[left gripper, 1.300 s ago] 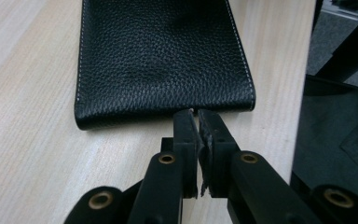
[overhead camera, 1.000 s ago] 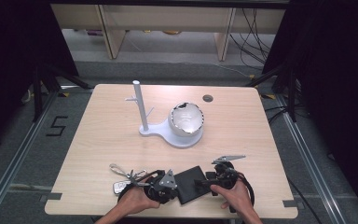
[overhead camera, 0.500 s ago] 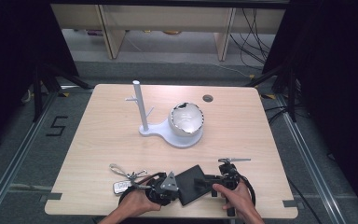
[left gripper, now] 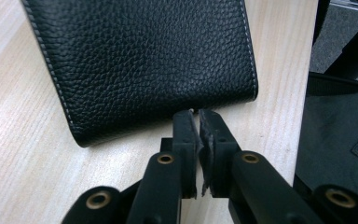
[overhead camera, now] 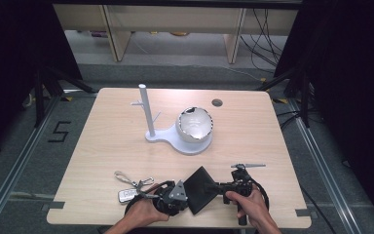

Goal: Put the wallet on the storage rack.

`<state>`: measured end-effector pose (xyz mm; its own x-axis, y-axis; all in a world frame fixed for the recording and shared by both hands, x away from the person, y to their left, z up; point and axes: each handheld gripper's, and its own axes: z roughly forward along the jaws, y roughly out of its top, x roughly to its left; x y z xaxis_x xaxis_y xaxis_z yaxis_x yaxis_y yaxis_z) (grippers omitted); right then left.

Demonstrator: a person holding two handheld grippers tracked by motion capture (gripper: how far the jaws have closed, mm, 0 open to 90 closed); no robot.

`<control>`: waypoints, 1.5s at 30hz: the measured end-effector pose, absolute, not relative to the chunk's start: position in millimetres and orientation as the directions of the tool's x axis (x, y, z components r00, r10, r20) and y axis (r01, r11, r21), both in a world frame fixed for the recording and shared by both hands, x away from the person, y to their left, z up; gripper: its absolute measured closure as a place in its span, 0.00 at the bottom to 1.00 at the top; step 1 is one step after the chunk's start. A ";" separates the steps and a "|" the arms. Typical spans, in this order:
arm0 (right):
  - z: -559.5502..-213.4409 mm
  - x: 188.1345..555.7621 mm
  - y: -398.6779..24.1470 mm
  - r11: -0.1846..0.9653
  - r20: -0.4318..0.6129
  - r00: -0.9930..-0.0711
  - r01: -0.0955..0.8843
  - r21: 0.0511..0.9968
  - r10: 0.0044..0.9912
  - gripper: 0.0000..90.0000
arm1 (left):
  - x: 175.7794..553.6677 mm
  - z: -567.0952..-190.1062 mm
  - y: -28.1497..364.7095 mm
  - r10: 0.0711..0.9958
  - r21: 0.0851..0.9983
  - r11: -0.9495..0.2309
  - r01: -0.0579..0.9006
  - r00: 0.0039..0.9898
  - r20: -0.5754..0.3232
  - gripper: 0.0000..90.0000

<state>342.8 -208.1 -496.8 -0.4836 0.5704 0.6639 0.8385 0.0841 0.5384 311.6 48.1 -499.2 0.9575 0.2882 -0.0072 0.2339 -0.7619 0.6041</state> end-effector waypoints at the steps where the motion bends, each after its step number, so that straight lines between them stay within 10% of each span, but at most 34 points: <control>1: -493.1 341.7 -208.3 0.089 0.681 -0.484 0.844 0.529 0.550 0.86 | 311.2 -498.6 47.4 0.289 0.604 -0.762 0.233 0.957 -0.004 0.93; 21: -433.4 366.2 -196.7 0.151 0.590 -0.594 0.763 0.628 0.548 0.88 | 296.0 -466.8 105.0 0.398 0.627 -0.708 0.326 0.917 -0.028 0.44; 45: -374.8 435.1 -221.6 0.048 0.507 -0.570 0.694 0.718 0.647 0.88 | 269.3 -483.9 151.3 0.501 0.642 -0.639 0.424 0.862 -0.071 0.35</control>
<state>435.1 -221.6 -374.8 -0.5696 0.6473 0.5066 0.6939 0.0483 0.7184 269.3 151.3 -483.9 0.8625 0.5011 -0.0710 0.4239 -0.6386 0.6423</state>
